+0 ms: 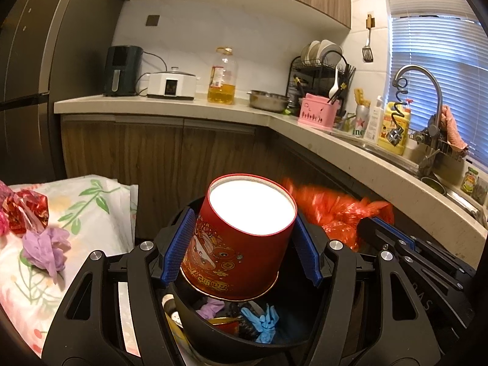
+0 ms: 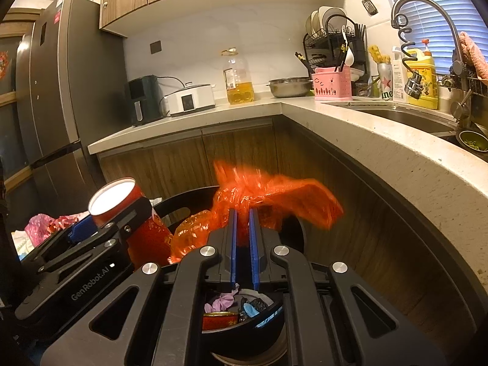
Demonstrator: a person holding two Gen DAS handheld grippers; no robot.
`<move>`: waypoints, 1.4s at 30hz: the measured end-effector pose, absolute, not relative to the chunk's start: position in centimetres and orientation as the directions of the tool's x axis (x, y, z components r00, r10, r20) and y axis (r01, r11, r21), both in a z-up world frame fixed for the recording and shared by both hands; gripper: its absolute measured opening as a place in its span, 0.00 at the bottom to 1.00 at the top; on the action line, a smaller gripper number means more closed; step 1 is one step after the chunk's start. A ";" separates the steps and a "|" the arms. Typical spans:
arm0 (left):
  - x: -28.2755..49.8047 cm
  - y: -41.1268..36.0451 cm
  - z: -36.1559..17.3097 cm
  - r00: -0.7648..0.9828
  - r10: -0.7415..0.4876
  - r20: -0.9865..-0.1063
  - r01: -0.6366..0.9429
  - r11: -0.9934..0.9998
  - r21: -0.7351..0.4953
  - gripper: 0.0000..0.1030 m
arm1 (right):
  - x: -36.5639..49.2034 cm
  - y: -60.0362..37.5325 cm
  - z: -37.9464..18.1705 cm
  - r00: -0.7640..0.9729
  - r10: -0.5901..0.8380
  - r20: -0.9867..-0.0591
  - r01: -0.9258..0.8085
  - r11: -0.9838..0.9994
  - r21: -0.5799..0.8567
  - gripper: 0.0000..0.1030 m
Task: Collect trash
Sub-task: 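Open both tools to drop the red tin can and red bag into the bin, then move both tools back over the table toward the remaining bags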
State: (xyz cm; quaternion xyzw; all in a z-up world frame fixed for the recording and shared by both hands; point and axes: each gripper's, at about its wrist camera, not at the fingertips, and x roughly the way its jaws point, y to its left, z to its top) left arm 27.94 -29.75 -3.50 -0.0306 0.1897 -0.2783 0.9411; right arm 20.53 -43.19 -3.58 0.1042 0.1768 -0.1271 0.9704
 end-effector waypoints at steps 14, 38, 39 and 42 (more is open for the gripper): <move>28.1 -28.4 -4.4 0.779 -0.506 -0.370 0.475 0.862 -0.178 0.78 | 20.3 -43.2 -3.9 0.899 -0.208 -0.386 0.286 0.945 0.157 0.36; 20.5 -18.8 -2.9 0.887 -0.307 -0.346 0.273 0.951 -0.142 0.94 | 16.7 -39.2 -2.4 0.917 -0.181 -0.354 0.241 0.962 0.132 0.78; 20.1 -18.3 -2.8 0.891 -0.295 -0.344 0.262 0.955 -0.140 0.94 | 16.5 -39.0 -2.4 0.918 -0.179 -0.353 0.239 0.962 0.134 0.78; 19.2 -17.3 -2.7 0.900 -0.273 -0.341 0.240 0.961 -0.139 0.94 | 15.8 -38.2 -2.4 0.921 -0.169 -0.352 0.230 0.963 0.139 0.78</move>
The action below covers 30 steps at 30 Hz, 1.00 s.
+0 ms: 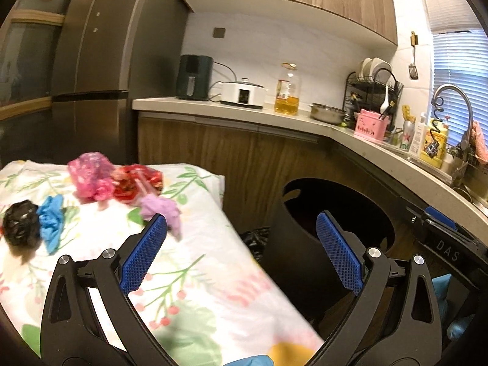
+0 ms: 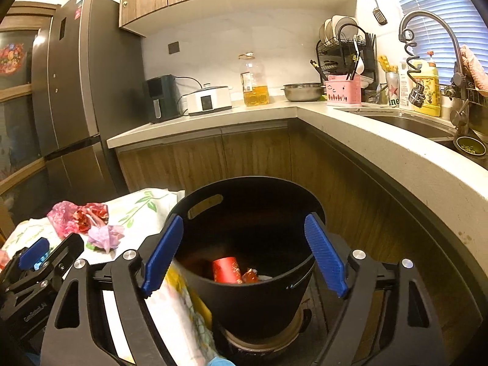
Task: Collect trash
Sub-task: 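Move both tools back over the table toward the remaining bags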
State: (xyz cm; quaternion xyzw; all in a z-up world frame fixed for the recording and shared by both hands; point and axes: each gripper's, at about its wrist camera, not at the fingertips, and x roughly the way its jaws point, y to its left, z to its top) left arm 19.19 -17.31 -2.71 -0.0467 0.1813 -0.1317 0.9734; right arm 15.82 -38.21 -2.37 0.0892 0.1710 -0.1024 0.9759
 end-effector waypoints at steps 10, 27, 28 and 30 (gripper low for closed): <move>16.0 -12.5 -3.2 0.926 -0.155 -0.344 0.117 0.985 -0.128 0.94 | 14.6 -34.8 -3.0 0.928 -0.107 -0.356 0.168 0.975 0.145 0.78; 13.4 -2.6 -4.5 0.929 0.091 -0.359 -0.145 0.982 -0.124 0.94 | 16.1 -26.7 -4.2 0.926 0.058 -0.373 -0.005 0.990 0.141 0.78; 13.2 -1.9 -4.5 0.927 0.110 -0.357 -0.164 0.979 -0.123 0.94 | 16.3 -25.9 -4.3 0.924 0.073 -0.375 -0.021 0.990 0.140 0.78; 12.9 -0.6 -4.5 0.924 0.140 -0.355 -0.194 0.973 -0.123 0.94 | 16.5 -24.9 -4.4 0.922 0.092 -0.377 -0.042 0.990 0.138 0.78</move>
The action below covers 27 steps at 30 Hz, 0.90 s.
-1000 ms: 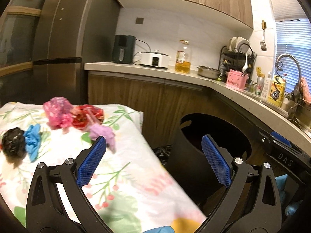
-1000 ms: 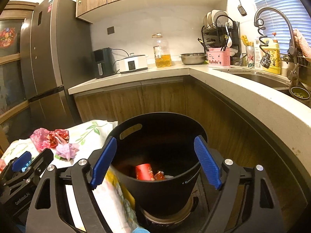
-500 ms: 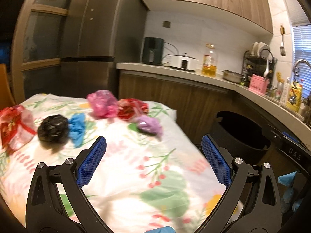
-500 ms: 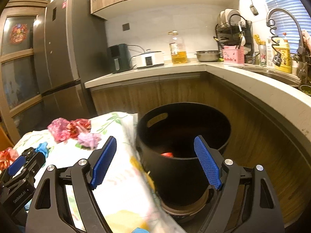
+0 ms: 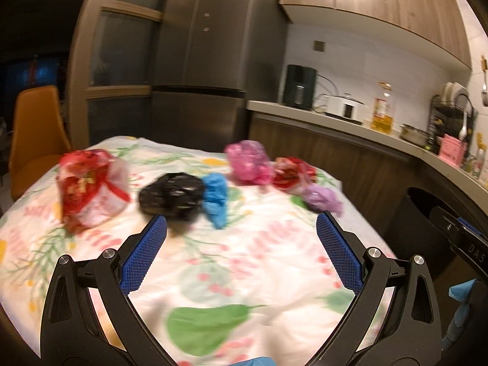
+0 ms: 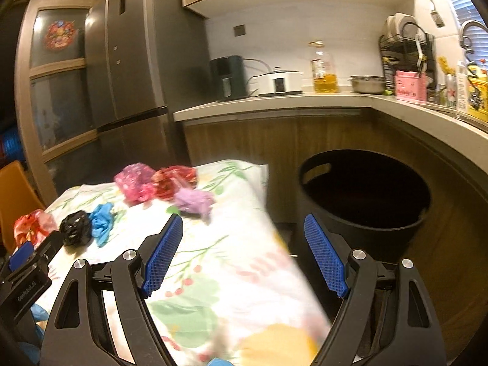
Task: Collect trash
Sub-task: 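Move both tools back over the table toward the remaining bags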
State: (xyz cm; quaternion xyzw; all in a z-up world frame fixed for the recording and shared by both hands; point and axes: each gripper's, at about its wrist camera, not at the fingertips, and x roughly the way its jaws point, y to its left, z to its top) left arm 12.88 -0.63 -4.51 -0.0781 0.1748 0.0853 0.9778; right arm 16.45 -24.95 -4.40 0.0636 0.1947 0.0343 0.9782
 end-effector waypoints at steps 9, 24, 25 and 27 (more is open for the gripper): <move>11.3 5.2 -4.7 0.893 0.276 -0.356 -0.338 0.933 -0.123 0.94 | 17.7 -18.9 -5.4 0.893 0.206 -0.400 -0.167 0.977 0.131 0.77; 11.5 15.6 -4.6 0.823 0.429 -0.372 -0.516 0.838 -0.176 0.94 | 19.7 -6.9 -6.2 0.831 0.377 -0.410 -0.370 0.924 0.099 0.77; 11.9 16.3 -4.7 0.818 0.426 -0.386 -0.523 0.830 -0.193 0.93 | 19.9 -6.2 -6.2 0.828 0.385 -0.409 -0.380 0.920 0.096 0.77; 12.7 17.4 -4.8 0.801 0.431 -0.415 -0.544 0.814 -0.205 0.87 | 20.3 -5.3 -6.4 0.822 0.396 -0.409 -0.394 0.914 0.093 0.77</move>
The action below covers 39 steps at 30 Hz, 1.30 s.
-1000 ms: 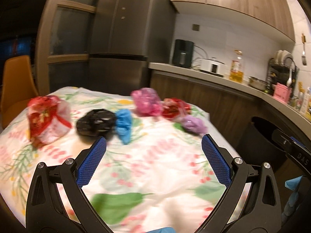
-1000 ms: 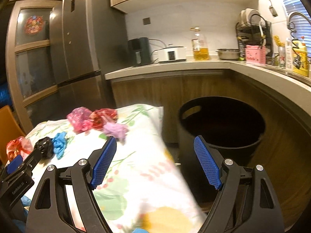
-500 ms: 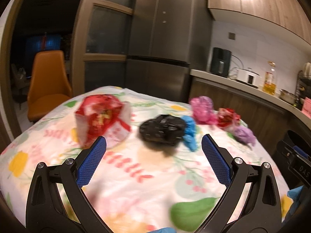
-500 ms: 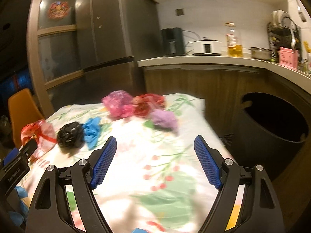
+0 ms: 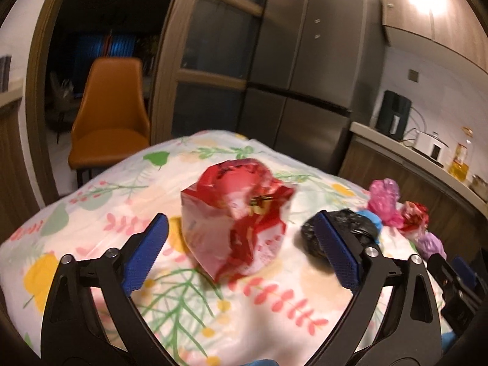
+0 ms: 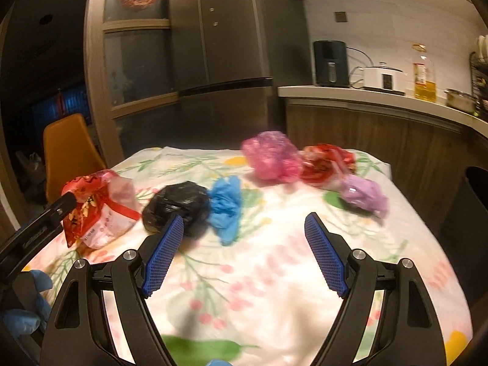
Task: Collect trash
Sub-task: 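Move both tools back over the table toward the remaining bags, then grasp the red printed bag with the left tool while the right tool grasps the black bag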
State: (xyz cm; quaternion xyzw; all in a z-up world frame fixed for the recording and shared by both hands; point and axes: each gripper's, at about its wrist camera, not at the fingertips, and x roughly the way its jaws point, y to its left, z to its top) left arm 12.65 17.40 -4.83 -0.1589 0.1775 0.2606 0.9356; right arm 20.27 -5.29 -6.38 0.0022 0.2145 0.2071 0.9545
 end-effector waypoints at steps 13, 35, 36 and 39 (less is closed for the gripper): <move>14.5 20.6 -7.1 0.786 0.311 -0.535 -0.524 0.795 -0.307 0.19 | 23.2 0.9 -8.0 0.772 0.438 -0.461 -0.448 0.889 0.095 0.73; 13.3 18.0 -5.7 0.820 0.323 -0.472 -0.478 0.841 -0.254 0.08 | 23.4 1.7 -8.4 0.735 0.475 -0.484 -0.495 0.863 0.096 0.05; 13.2 17.7 -5.5 0.821 0.328 -0.467 -0.477 0.843 -0.247 0.08 | 23.2 1.4 -8.2 0.737 0.479 -0.477 -0.497 0.862 0.097 0.05; 12.7 17.2 -5.1 0.822 0.339 -0.457 -0.480 0.845 -0.236 0.08 | 22.1 0.3 -7.3 0.746 0.493 -0.449 -0.503 0.858 0.106 0.05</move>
